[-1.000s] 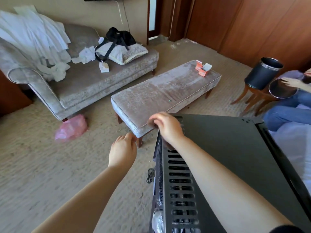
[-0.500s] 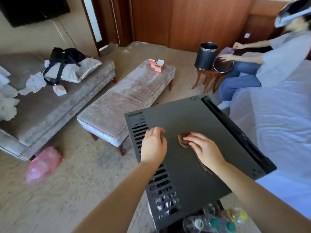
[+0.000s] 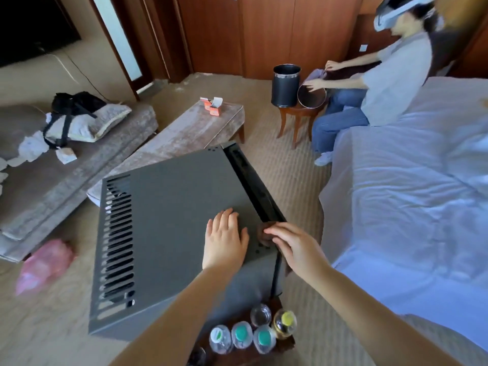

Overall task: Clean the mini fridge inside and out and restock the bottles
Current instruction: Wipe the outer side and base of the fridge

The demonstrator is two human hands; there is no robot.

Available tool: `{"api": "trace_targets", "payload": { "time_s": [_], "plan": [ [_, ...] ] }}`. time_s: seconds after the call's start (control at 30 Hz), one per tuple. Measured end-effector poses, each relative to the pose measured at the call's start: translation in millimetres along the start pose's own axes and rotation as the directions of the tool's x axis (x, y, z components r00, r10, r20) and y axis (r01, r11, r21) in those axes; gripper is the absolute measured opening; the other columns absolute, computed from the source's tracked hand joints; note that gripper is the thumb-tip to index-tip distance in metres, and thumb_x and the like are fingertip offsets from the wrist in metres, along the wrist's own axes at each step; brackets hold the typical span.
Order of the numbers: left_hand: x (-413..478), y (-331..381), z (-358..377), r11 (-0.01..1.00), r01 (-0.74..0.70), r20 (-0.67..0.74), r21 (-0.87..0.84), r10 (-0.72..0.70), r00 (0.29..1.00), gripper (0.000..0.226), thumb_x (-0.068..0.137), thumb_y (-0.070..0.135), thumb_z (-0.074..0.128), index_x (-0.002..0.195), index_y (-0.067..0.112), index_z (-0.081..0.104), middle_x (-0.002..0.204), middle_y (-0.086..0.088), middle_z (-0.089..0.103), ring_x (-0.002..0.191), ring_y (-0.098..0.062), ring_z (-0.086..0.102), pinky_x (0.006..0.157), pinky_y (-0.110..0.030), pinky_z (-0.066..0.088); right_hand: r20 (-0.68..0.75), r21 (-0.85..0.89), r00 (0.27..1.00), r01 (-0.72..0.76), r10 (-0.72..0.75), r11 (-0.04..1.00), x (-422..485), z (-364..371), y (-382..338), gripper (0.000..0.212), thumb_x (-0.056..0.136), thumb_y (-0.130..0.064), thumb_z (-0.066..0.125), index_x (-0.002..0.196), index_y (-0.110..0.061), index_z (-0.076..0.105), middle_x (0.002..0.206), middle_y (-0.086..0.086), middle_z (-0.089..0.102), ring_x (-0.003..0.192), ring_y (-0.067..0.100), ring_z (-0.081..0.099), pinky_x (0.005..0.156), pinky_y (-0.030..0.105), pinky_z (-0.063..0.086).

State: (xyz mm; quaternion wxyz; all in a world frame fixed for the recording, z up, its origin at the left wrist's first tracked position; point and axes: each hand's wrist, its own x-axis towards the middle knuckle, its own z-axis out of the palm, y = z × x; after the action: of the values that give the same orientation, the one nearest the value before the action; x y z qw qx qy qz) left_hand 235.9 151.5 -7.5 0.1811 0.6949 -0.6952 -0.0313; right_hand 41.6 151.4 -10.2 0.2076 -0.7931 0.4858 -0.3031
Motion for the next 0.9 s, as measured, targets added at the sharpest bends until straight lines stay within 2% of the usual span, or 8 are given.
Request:
{"api": "trace_targets", "payload": {
  "time_s": [0.1, 0.17, 0.4, 0.47, 0.53, 0.67, 0.9],
  "plan": [
    [-3, 2, -5, 0.998, 0.057, 0.004, -0.012, -0.057, 0.998, 0.037, 0.093, 0.027, 0.053, 0.125, 0.009, 0.056, 0.136, -0.006, 0.052, 0.128, -0.027, 0.044, 0.112, -0.038, 0.031, 0.1, 0.013, 0.995, 0.009, -0.011, 1.0, -6, -12, 9, 0.027, 0.094, -0.015, 0.057, 0.118, -0.022, 0.067, 0.122, -0.011, 0.061, 0.107, 0.008, 0.059, 0.087, 0.011, 0.039],
    [-4, 8, -8, 0.998, 0.064, -0.002, 0.008, -0.064, 0.998, 0.037, 0.093, 0.028, 0.053, 0.126, 0.01, 0.056, 0.137, -0.006, 0.052, 0.129, -0.026, 0.044, 0.112, -0.038, 0.031, 0.126, -0.003, 0.992, 0.027, -0.026, 1.0, -4, -16, 13, 0.029, 0.096, -0.018, 0.055, 0.122, -0.023, 0.065, 0.126, -0.012, 0.059, 0.109, 0.007, 0.058, 0.087, 0.01, 0.037],
    [-5, 8, -8, 0.996, 0.089, -0.03, -0.003, -0.09, 0.996, 0.034, 0.093, 0.027, 0.054, 0.122, 0.011, 0.058, 0.132, -0.003, 0.056, 0.125, -0.024, 0.048, 0.107, -0.035, 0.037, 0.094, 0.003, 0.995, 0.044, -0.044, 0.999, 8, -10, 22, 0.03, 0.096, -0.018, 0.052, 0.124, -0.024, 0.064, 0.127, -0.009, 0.059, 0.113, 0.01, 0.056, 0.09, 0.017, 0.039],
    [-5, 8, -7, 0.996, 0.089, -0.032, -0.008, -0.089, 0.996, 0.034, 0.093, 0.028, 0.053, 0.123, 0.011, 0.057, 0.132, -0.002, 0.056, 0.126, -0.022, 0.047, 0.106, -0.034, 0.037, 0.091, 0.015, 0.994, 0.06, -0.061, 0.998, 19, -7, 25, 0.029, 0.096, -0.016, 0.054, 0.123, -0.022, 0.065, 0.129, -0.007, 0.059, 0.119, 0.011, 0.054, 0.095, 0.015, 0.036],
    [-3, 7, -7, 0.99, 0.138, -0.054, -0.034, -0.139, 0.989, 0.036, 0.094, 0.03, 0.052, 0.125, 0.012, 0.055, 0.135, 0.0, 0.053, 0.129, -0.02, 0.043, 0.104, -0.032, 0.037, 0.103, 0.059, 0.993, 0.059, -0.065, 0.997, 35, -4, 30, 0.029, 0.095, -0.012, 0.056, 0.121, -0.018, 0.066, 0.131, -0.002, 0.059, 0.128, 0.012, 0.048, 0.101, 0.012, 0.028],
    [3, 4, -9, 0.908, 0.372, -0.136, -0.191, -0.4, 0.906, 0.042, 0.095, 0.036, 0.05, 0.129, 0.012, 0.049, 0.138, 0.001, 0.048, 0.133, -0.015, 0.033, 0.105, -0.029, 0.032, 0.136, 0.117, 0.988, 0.057, -0.073, 0.992, 71, 0, 43, 0.031, 0.093, -0.004, 0.057, 0.121, -0.014, 0.066, 0.129, -0.002, 0.061, 0.135, 0.015, 0.041, 0.108, 0.015, 0.024],
    [0, 3, -2, 0.907, 0.406, -0.145, -0.11, -0.419, 0.897, 0.042, 0.094, 0.038, 0.051, 0.129, 0.015, 0.049, 0.139, 0.004, 0.047, 0.135, -0.012, 0.032, 0.104, -0.033, 0.04, 0.257, 0.073, 0.945, 0.188, -0.201, 0.979, 158, 19, 64, 0.032, 0.096, -0.004, 0.05, 0.122, -0.012, 0.065, 0.135, 0.0, 0.055, 0.137, 0.019, 0.036, 0.112, 0.02, 0.019]
  ]
}}
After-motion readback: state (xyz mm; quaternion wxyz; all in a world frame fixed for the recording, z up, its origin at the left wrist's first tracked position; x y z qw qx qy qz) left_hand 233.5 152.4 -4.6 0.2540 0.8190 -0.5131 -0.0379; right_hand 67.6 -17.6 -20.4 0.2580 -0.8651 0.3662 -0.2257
